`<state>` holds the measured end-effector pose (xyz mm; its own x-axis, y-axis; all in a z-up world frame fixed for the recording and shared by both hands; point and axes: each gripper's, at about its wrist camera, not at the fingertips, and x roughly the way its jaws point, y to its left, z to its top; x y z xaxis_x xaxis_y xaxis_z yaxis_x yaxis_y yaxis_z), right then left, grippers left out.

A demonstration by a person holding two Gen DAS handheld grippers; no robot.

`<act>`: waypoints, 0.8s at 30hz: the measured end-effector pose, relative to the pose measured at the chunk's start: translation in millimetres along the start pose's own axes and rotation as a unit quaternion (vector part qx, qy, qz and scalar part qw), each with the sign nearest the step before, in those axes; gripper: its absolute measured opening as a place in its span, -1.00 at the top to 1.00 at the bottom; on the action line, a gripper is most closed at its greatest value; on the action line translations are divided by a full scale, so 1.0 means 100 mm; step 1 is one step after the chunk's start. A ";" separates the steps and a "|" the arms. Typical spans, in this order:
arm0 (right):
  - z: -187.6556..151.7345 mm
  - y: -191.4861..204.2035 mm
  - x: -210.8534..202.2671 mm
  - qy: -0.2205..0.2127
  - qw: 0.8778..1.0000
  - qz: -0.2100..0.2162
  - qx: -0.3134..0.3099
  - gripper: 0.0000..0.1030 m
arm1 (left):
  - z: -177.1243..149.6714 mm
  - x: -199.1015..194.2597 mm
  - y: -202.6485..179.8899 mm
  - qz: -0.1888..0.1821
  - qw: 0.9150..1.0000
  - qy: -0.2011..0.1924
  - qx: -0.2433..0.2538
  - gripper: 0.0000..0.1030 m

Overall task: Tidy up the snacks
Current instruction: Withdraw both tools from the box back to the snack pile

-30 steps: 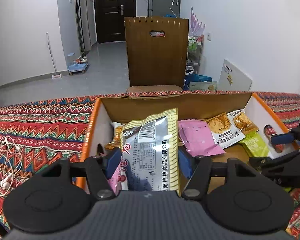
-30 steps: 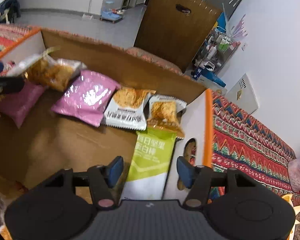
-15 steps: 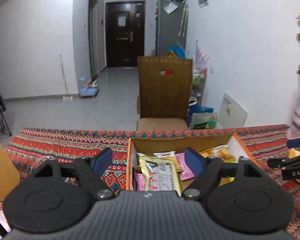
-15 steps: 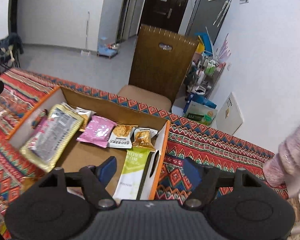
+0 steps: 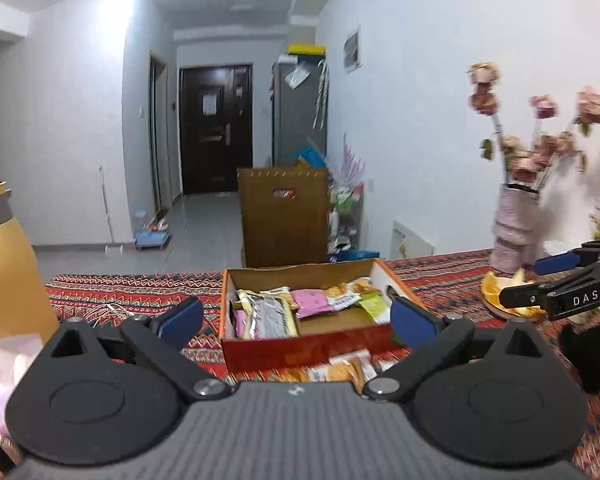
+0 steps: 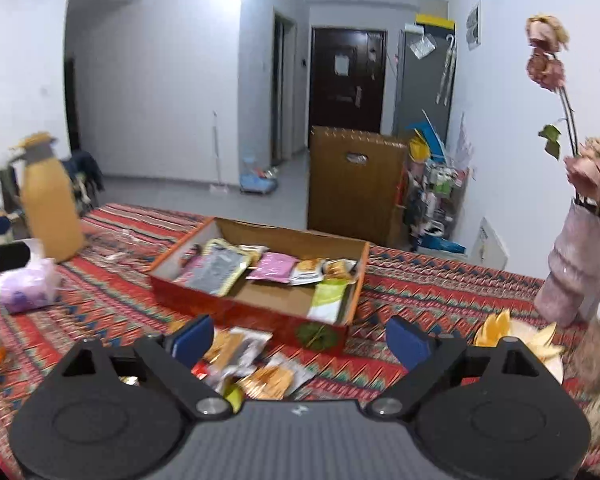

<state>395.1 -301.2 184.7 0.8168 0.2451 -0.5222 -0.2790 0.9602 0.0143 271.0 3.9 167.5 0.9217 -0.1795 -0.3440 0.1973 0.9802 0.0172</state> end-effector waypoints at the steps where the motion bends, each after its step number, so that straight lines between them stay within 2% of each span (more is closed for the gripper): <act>1: -0.14 0.03 -0.12 -0.013 1.000 0.005 0.000 -0.83 | -0.09 -0.11 -0.04 -0.001 1.000 -0.006 0.003 -1.00; 5: -0.63 0.18 -0.49 -0.052 0.999 0.004 -0.014 -0.88 | -0.51 -0.50 -0.18 -0.007 1.000 -0.013 0.000 -1.00; 8: -1.05 0.31 -0.77 -0.083 0.997 -0.002 -0.010 -0.92 | -0.88 -0.69 -0.25 -0.005 1.000 0.000 -0.009 -1.00; 10: -1.28 0.37 -0.85 -0.088 0.996 -0.009 -0.011 -0.92 | -1.09 -0.79 -0.25 0.002 1.000 0.013 -0.016 -1.00; 13: -1.61 0.47 -0.95 -0.084 0.996 -0.018 -0.004 -0.94 | -1.38 -0.85 -0.24 0.011 0.998 0.047 -0.037 -1.00; 19: -2.11 0.66 -0.93 -0.045 0.999 -0.013 0.004 -0.94 | -1.75 -0.85 -0.20 0.018 0.994 0.098 -0.041 -1.00; 24: -2.30 0.73 -0.80 -0.020 1.000 -0.010 -0.009 -0.94 | -1.77 -0.74 -0.17 0.019 0.993 0.107 -0.041 -1.00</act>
<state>193.2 -281.2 30.9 0.8418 0.2308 -0.4879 -0.2710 0.9625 -0.0123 140.4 15.4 26.2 0.8336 -0.1286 -0.5372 0.1273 0.9911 -0.0397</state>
